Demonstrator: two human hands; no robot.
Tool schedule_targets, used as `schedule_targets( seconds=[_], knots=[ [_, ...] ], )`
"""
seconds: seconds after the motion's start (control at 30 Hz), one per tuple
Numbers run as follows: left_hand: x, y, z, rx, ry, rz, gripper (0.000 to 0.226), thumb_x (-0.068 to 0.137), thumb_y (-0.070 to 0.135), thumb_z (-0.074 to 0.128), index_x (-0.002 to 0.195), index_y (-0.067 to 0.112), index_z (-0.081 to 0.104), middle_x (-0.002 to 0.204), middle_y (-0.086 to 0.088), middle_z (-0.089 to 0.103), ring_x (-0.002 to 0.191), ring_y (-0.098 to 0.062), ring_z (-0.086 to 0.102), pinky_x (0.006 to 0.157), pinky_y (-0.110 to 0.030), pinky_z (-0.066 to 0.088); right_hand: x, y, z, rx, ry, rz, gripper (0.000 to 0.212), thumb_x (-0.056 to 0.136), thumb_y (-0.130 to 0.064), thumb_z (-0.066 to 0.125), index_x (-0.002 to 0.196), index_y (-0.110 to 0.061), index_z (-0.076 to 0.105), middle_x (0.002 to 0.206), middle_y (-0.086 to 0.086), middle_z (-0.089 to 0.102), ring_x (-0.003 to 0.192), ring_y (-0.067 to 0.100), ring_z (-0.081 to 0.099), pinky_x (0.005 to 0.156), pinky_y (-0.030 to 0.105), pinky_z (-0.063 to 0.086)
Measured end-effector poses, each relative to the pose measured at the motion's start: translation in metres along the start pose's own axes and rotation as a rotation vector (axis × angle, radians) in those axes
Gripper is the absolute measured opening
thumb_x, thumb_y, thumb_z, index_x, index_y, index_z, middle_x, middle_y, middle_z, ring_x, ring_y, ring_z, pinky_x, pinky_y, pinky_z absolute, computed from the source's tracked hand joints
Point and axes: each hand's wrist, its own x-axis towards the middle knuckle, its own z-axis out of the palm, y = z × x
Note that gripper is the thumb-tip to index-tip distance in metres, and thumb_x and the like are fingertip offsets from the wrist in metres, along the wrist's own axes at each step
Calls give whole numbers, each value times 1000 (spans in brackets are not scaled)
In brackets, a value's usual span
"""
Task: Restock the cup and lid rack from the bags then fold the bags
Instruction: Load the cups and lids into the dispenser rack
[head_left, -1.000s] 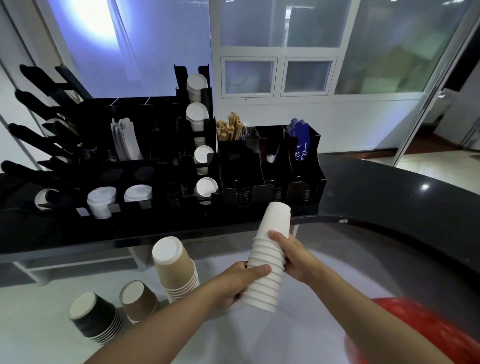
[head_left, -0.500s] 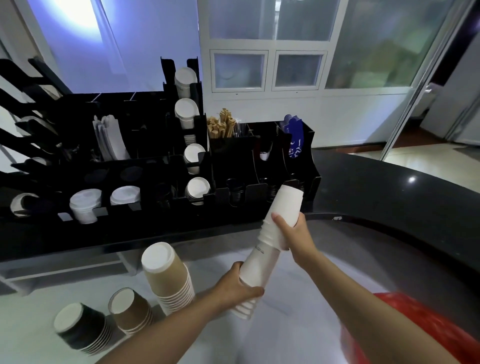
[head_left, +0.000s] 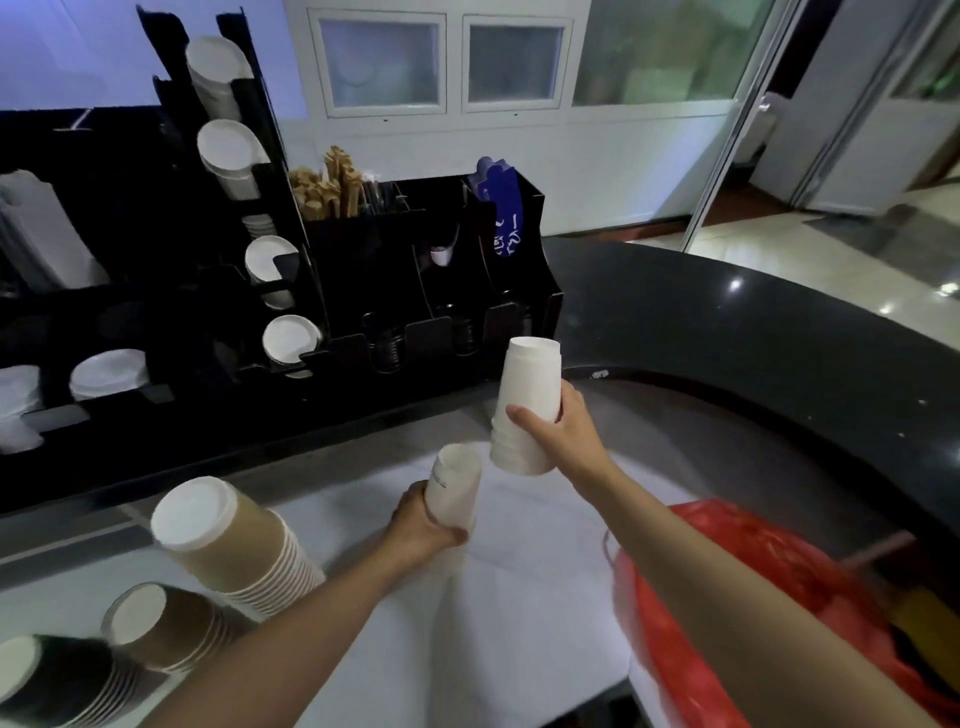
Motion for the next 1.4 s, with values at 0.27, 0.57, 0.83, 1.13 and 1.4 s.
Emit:
schedule_targets(
  seconds=[0.27,0.57,0.83,1.13,1.4],
  knots=[
    [-7,-27,22,65,68,-49,88,62,14,91,138,17,47,124,3,58,122,-26,58,101,-36,49,-11,29,-5,32,-103,51,73,73,-51,84,132,-42,43,116,-24,61,100,-8,61,72,18,54],
    [-45,22,-33,423,76,121,95,81,40,75,158,32,19,163,0,23,150,-24,21,120,-37,24,6,-54,34,97,-235,-147,59,74,-43,87,118,-50,47,104,-31,63,98,-8,63,70,8,52],
    [-87,121,-137,739,496,423,31,98,31,55,127,27,61,111,-2,72,103,-24,65,85,-34,53,34,-178,83,83,-221,-433,56,70,-41,89,110,-45,50,108,-15,65,95,-8,63,70,8,51],
    [-83,133,-262,926,746,572,44,95,8,51,138,15,58,121,-8,67,109,-28,63,84,-41,54,68,-241,140,103,-154,-523,60,73,-39,88,118,-37,49,115,-14,64,100,-3,62,76,14,50],
    [-43,108,-302,1076,639,476,64,99,29,39,160,21,22,169,6,13,154,-14,14,116,-36,33,95,-242,193,-157,-144,-574,70,72,-40,87,124,-41,40,114,-18,57,106,8,57,81,19,45]
  ],
)
